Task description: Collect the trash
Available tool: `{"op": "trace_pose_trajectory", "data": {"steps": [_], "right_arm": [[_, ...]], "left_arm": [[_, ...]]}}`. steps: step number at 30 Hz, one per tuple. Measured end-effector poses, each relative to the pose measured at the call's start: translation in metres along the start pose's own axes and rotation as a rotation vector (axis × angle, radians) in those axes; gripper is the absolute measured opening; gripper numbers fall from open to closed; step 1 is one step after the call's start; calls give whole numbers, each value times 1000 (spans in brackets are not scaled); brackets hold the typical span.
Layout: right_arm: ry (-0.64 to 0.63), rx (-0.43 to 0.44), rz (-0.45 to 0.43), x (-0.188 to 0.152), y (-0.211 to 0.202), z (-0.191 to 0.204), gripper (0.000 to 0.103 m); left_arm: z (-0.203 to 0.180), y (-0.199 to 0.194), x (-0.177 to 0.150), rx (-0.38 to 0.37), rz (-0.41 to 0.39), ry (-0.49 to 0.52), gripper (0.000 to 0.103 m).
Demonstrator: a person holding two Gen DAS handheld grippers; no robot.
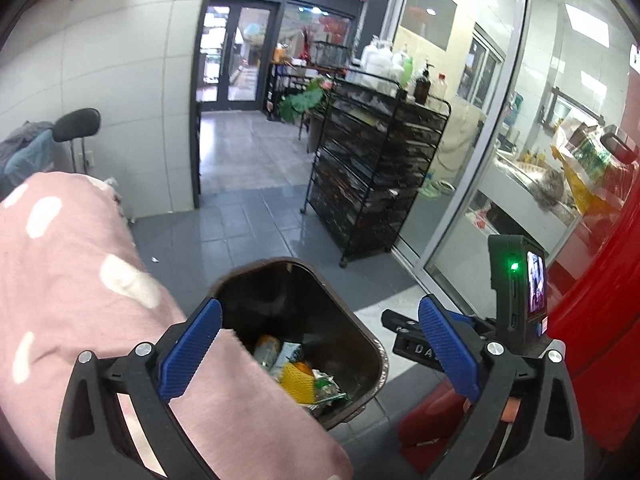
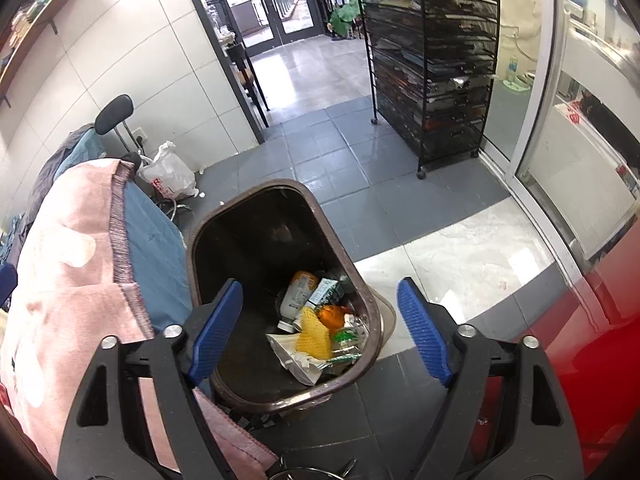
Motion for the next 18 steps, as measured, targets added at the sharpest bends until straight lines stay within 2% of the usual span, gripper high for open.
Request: {"op": "trace_pose_trajectory", "data": {"steps": [10, 14, 18], "right_arm": [[-71, 30, -133, 9, -39, 47, 92], [-114, 50, -226, 9, -62, 73, 96], [-159, 94, -279, 3, -81, 101, 96]], "left_arm": [[38, -56, 2, 138, -98, 20, 97], [61, -82, 0, 211, -141, -5, 97], [82, -106, -4, 282, -166, -36, 97]]}}
Point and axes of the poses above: each gripper's, at about its wrist camera, not at the fingertips, and y roughly the way its jaws point, z to its left, x to its top, the point moved 7 cm from there along y, roughly the way its jaws point, and after that the axes turned 8 degrees about -z, right-handed, at the moved point
